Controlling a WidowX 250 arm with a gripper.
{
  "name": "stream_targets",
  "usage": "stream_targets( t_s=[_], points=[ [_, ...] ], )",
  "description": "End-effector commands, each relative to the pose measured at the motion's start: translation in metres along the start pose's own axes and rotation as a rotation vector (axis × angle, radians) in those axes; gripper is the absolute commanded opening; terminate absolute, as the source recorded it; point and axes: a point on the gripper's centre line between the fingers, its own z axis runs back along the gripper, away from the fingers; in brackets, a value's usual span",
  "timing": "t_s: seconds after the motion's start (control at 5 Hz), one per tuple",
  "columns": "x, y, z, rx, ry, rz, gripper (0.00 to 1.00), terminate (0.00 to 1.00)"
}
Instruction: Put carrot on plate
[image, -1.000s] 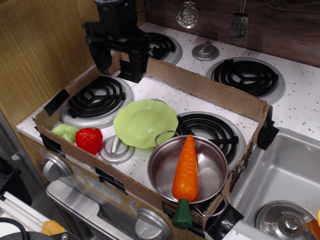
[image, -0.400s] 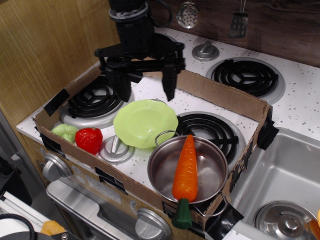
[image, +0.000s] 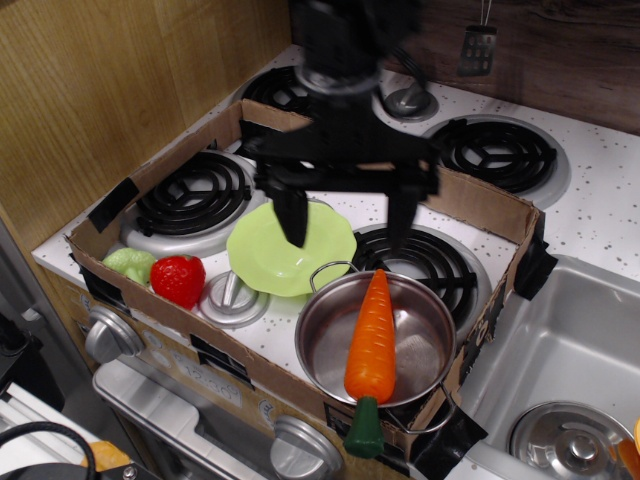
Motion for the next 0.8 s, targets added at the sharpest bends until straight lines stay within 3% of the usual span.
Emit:
stream_targets(
  t_s=[0.0, 0.6],
  points=[
    [-0.007, -0.016, -0.01, 0.049, 0.016, -0.031, 1.0, 0.0],
    [-0.019, -0.016, -0.047, -0.028, 0.018, 0.026, 1.0, 0.0]
  ],
)
